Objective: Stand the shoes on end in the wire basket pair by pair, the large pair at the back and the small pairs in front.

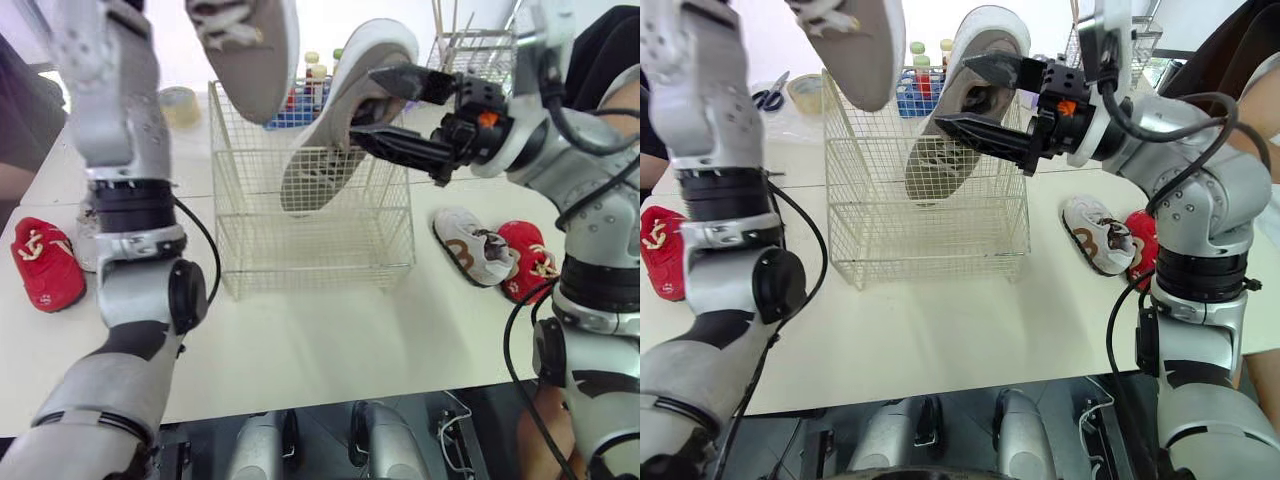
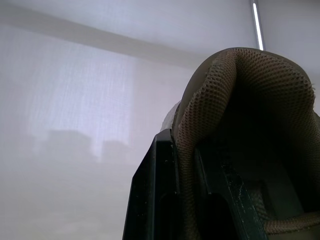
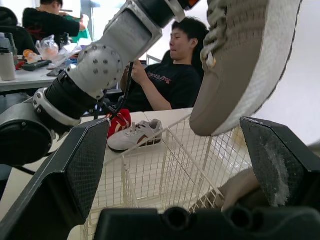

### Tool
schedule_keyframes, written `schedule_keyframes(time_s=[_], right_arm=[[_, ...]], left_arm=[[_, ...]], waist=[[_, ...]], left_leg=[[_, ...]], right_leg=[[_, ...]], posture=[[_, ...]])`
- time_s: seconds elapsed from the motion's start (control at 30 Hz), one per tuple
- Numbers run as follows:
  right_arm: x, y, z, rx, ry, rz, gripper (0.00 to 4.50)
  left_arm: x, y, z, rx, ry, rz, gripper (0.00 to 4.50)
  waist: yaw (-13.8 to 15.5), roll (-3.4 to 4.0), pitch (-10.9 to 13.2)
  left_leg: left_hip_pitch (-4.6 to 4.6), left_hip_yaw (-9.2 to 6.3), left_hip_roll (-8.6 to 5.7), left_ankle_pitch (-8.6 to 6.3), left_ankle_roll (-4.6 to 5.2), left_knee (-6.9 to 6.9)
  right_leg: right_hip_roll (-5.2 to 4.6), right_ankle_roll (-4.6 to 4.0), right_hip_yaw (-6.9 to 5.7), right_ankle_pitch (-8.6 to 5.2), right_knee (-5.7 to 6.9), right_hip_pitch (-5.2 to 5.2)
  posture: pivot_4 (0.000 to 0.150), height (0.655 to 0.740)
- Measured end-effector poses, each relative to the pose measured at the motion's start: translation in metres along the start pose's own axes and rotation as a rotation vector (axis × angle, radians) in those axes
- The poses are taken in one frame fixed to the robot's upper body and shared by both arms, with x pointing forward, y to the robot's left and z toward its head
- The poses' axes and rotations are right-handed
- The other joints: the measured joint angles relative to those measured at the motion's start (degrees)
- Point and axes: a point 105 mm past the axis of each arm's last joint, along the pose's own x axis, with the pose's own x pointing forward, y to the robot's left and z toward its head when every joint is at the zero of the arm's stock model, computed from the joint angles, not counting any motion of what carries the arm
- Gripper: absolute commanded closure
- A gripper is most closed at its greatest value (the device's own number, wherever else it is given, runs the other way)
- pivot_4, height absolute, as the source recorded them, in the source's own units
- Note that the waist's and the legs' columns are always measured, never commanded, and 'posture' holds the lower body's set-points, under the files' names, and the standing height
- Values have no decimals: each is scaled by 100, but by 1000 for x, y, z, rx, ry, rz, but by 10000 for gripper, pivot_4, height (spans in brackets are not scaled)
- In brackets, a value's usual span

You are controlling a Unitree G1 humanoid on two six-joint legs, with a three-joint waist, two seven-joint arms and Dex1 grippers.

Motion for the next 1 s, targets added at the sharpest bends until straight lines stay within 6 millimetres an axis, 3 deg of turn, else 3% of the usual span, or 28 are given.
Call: schedule_keyframes(time_s=[0.27,0.47,0.7,1.0], right_arm=[[-4,6,4,-3,-4,-42,0],[-7,7,4,2,12,-52,0],[-8,9,5,8,11,-41,0],[-10,10,5,18,33,-27,0]], left_arm=[[-12,-19,12,145,-187,-65,44701],[-36,-21,-2,185,-186,-96,44701],[-84,-17,-42,242,-61,-112,44701],[-121,-17,-52,292,0,-120,44701]], waist=[[26,0,0],[23,1,-2],[15,3,-4],[18,16,-38]], left_leg=[[1,-6,3,0,1,1],[5,-16,4,1,5,3],[14,-15,6,2,6,4],[93,-13,6,-15,28,0]], right_leg=[[-3,0,-1,0,-1,3],[-5,0,0,1,1,6],[-6,-1,1,1,2,11],[-15,0,3,0,-12,89]], posture=[[1500,7400],[1500,7400],[1500,7400],[1500,7400]])
